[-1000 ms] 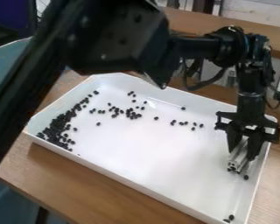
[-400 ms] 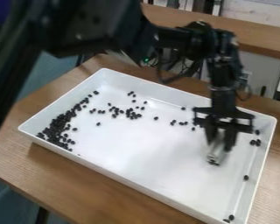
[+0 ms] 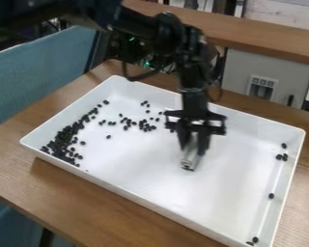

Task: Sweep into pile

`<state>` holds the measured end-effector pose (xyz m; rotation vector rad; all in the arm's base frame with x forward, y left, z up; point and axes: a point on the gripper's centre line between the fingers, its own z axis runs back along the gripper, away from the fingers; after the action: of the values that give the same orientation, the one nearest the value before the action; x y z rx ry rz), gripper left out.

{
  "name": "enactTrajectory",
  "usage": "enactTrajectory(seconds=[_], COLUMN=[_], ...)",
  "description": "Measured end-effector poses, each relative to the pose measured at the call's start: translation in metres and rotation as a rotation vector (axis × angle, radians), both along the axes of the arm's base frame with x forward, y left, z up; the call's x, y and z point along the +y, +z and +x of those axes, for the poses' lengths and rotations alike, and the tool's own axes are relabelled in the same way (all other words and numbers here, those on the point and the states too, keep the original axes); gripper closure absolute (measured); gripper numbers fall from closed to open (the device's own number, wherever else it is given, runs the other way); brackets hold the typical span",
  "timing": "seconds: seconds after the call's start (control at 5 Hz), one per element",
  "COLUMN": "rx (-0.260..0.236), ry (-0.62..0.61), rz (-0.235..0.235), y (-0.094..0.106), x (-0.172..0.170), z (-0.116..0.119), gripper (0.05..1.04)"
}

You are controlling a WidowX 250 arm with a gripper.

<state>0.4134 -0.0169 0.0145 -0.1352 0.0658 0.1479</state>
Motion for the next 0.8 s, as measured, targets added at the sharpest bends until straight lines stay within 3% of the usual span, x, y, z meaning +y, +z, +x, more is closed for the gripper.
enactTrajectory(seconds=[0.4, 0.6, 0.8], rx=[0.026, 0.046, 0.028], ry=[0.216, 0.268, 0.244], rz=[0.050, 0.081, 0.111], y=[0.000, 0.006, 0.023], x=[0.101, 0.126, 0.119], z=[-0.029, -0.043, -0.044], gripper=[0.702, 0.702, 0.702])
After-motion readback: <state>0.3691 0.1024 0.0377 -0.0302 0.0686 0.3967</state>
